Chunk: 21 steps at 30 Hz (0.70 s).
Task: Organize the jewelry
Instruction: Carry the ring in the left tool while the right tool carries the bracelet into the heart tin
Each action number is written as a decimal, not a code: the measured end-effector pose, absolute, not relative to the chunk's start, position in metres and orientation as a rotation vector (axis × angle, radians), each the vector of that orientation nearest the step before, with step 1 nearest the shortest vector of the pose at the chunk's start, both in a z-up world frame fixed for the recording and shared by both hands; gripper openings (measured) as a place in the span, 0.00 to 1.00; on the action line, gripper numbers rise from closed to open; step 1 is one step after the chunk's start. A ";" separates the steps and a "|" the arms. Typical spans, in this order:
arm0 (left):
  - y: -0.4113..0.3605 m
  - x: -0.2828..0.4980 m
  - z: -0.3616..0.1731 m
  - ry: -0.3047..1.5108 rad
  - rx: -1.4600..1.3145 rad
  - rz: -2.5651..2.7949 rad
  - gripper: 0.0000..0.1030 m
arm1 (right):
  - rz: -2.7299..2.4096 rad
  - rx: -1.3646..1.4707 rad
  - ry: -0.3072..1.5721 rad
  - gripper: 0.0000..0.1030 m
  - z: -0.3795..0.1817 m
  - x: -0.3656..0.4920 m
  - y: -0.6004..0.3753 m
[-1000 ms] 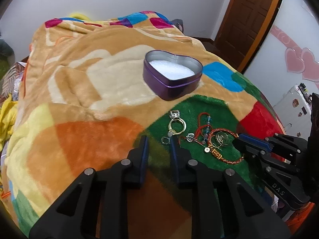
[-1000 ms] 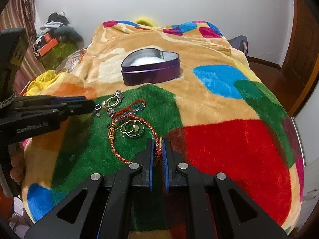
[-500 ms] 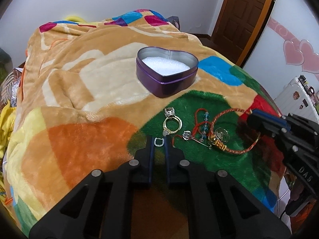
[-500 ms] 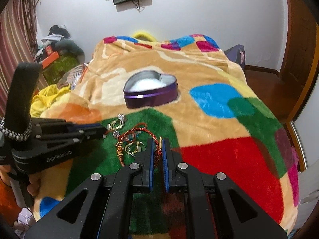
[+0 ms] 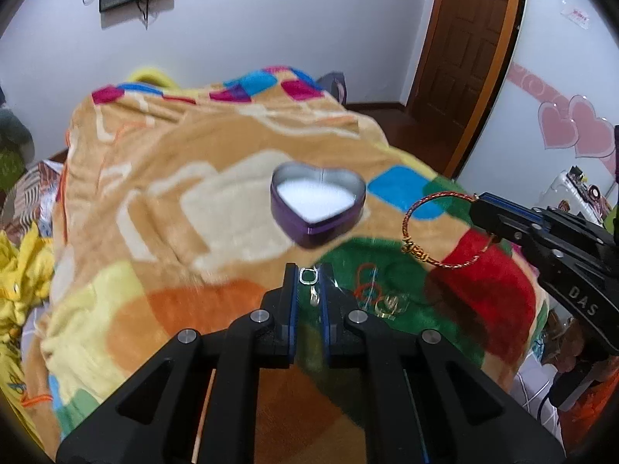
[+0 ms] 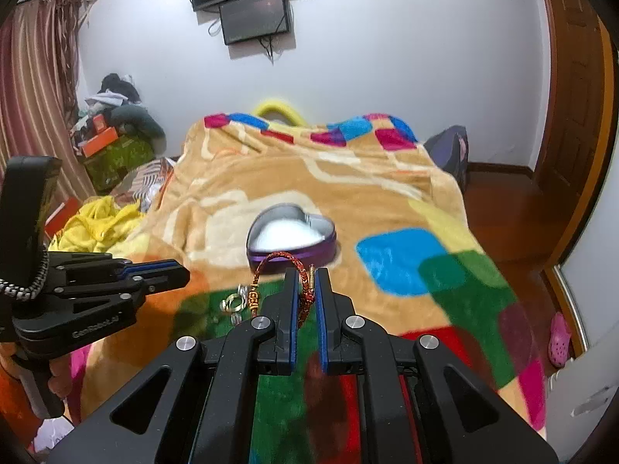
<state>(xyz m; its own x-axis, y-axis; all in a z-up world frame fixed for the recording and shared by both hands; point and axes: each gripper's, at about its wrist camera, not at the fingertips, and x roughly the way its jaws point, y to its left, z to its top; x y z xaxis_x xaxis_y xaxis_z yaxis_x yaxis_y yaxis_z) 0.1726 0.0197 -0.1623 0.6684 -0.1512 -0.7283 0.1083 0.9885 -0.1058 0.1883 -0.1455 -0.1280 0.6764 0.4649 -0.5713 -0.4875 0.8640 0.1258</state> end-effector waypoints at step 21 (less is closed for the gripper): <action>0.026 0.206 -0.125 0.703 -0.044 -0.140 0.08 | 0.557 -0.054 0.554 0.07 -0.116 0.232 -0.119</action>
